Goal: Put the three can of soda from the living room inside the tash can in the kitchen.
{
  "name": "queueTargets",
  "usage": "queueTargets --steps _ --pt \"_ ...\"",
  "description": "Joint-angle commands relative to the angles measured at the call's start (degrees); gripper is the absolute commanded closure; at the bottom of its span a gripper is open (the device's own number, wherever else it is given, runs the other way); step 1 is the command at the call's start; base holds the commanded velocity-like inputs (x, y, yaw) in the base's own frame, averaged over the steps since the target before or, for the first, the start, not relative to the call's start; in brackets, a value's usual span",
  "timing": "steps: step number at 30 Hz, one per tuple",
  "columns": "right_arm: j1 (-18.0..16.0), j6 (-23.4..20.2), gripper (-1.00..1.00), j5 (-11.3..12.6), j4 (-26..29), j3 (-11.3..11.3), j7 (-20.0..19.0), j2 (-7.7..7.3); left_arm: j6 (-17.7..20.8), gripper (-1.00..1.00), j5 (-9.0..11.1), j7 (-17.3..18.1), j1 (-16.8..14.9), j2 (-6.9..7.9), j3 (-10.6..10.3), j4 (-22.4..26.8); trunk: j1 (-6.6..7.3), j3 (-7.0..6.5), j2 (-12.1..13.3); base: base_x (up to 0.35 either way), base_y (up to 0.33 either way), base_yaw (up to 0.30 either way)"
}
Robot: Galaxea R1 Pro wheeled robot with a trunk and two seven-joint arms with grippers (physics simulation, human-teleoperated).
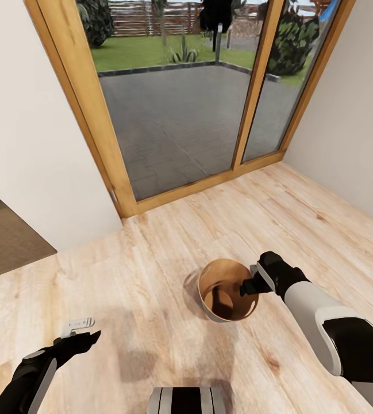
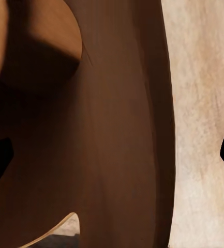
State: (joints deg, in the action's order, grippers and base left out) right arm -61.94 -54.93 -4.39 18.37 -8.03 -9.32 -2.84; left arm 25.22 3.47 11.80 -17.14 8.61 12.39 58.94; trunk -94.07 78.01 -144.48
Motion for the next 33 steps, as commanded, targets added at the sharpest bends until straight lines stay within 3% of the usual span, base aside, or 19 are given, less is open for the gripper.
queueTargets --steps 1,8,9,33 --pt "0.02 0.00 -1.00 0.00 0.00 0.00 0.00 -0.02 0.00 -1.00 0.02 -0.01 0.00 0.00 0.00 0.01 0.00 0.00 0.00 0.000 0.000 0.000" --pt "0.28 0.03 -1.00 0.00 0.03 -0.03 0.00 0.00 0.00 -1.00 0.04 -0.05 0.00 0.00 0.00 0.02 0.00 0.00 0.00 0.000 0.000 0.000" --pt "0.41 0.05 1.00 0.00 0.05 -0.04 0.00 0.01 0.00 -1.00 0.04 -0.04 0.00 0.00 0.00 0.03 0.00 0.00 0.00 0.000 0.000 0.000" --pt "0.94 0.44 1.00 -0.01 0.11 -0.15 0.00 0.03 -0.08 -1.00 0.03 -0.18 0.00 0.00 0.00 0.02 0.03 -0.22 0.01 0.000 0.000 0.000"
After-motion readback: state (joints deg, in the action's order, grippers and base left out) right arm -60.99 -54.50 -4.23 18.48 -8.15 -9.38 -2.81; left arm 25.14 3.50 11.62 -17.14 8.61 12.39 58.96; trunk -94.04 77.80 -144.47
